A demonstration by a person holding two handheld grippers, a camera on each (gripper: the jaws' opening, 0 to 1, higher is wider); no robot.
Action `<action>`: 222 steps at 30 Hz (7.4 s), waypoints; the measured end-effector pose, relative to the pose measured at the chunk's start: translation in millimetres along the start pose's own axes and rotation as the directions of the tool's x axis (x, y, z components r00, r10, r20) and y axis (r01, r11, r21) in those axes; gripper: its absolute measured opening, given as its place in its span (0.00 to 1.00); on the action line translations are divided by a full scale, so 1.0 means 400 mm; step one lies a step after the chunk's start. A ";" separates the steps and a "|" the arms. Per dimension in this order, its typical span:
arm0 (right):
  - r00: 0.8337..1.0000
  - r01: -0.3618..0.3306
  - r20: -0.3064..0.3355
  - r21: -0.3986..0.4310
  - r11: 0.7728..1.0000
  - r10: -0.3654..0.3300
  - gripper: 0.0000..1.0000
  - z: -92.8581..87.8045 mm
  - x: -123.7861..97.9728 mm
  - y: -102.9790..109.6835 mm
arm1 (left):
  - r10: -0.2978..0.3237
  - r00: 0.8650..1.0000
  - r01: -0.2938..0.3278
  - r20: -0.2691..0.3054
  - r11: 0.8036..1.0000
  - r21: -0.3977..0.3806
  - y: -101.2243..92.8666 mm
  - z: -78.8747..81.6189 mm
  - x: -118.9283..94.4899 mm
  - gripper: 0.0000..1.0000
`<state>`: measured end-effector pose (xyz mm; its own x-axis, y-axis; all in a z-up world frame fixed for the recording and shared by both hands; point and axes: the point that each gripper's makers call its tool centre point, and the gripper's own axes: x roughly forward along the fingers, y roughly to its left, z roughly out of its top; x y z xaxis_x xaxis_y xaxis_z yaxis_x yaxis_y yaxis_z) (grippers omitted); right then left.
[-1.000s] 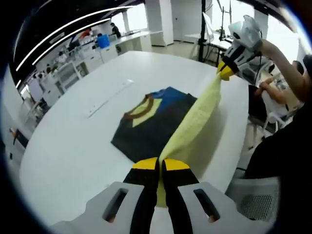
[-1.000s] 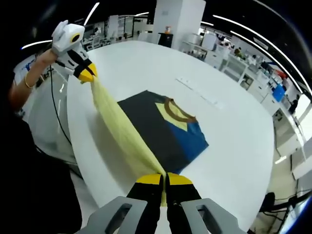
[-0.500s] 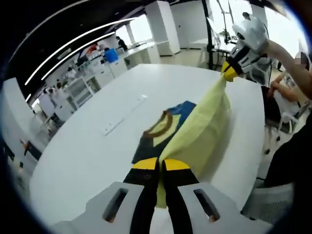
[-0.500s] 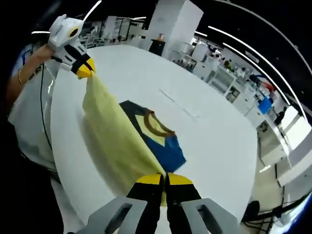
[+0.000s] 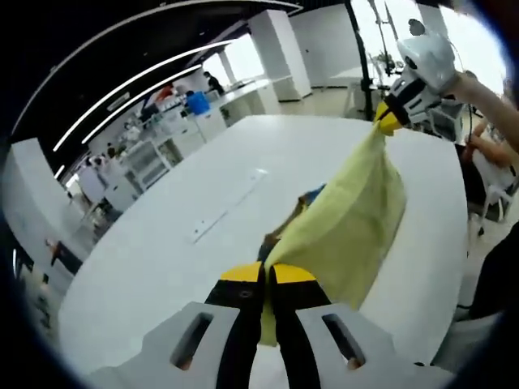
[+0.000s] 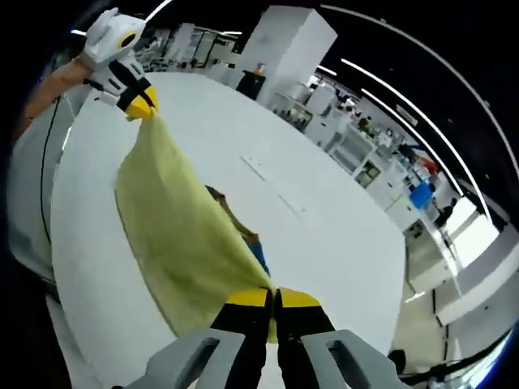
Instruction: Fold the garment on the visible template until the final outline fits inside the template.
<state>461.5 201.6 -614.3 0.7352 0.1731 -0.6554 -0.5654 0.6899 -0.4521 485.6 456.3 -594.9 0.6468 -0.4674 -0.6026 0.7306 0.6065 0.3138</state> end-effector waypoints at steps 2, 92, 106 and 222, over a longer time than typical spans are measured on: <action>1.000 0.015 -0.008 -0.019 1.000 -0.016 0.00 -0.004 0.020 -0.004 | 0.007 1.000 -0.007 0.005 1.000 0.007 0.011 -0.006 0.023 0.01; 0.991 -0.070 -0.049 0.623 0.779 0.128 0.07 -0.191 0.381 -0.070 | 0.042 0.999 -0.045 -0.018 0.832 -0.554 0.145 -0.291 0.317 0.07; 0.983 -0.115 -0.038 0.638 0.761 0.180 0.28 -0.177 0.338 -0.026 | 0.038 0.999 -0.038 -0.011 0.831 -0.554 0.138 -0.277 0.284 0.29; 0.961 -0.239 0.044 0.633 0.736 0.274 0.42 -0.291 0.037 0.264 | -0.076 0.997 0.054 -0.006 0.757 -0.651 -0.179 -0.417 0.004 0.34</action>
<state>369.0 195.0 -742.1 0.5683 0.3860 -0.7267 -0.3550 0.9117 0.2067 397.8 519.3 -741.0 0.5880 -0.5081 -0.6293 0.4453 0.8529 -0.2725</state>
